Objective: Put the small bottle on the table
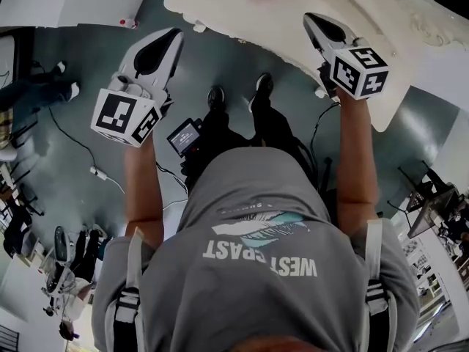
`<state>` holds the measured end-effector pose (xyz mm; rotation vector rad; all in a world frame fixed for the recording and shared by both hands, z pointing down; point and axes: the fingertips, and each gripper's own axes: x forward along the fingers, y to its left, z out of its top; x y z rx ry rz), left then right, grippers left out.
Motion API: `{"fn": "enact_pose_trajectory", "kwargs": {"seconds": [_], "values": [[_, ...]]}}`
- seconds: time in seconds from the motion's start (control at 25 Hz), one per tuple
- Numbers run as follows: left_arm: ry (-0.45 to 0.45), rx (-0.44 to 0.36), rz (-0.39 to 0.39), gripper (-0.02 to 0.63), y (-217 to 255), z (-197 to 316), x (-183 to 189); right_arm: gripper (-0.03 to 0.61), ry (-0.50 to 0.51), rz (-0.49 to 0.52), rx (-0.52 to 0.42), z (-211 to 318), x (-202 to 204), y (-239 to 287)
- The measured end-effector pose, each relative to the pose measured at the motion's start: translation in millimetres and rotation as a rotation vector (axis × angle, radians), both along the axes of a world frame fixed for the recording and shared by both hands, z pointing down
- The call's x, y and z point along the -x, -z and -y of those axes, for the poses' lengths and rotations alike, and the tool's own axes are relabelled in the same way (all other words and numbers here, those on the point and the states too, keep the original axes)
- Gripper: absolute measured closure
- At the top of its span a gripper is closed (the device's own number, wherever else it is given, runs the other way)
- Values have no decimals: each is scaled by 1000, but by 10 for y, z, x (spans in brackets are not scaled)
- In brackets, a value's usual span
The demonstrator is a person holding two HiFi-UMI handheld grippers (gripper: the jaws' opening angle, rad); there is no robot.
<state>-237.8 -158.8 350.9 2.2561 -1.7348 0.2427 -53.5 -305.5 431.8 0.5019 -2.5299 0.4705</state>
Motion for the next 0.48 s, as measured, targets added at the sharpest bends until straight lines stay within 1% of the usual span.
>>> {"fn": "enact_pose_trajectory", "kwargs": {"seconds": [0.24,0.48], "values": [[-80,-14,0,611,151,-4,-275,578,4,28,-63,-191,-174,517],[-121,-29,-15,611,200,9,-426,578,-8,45,-123,-335,-334,855]]}}
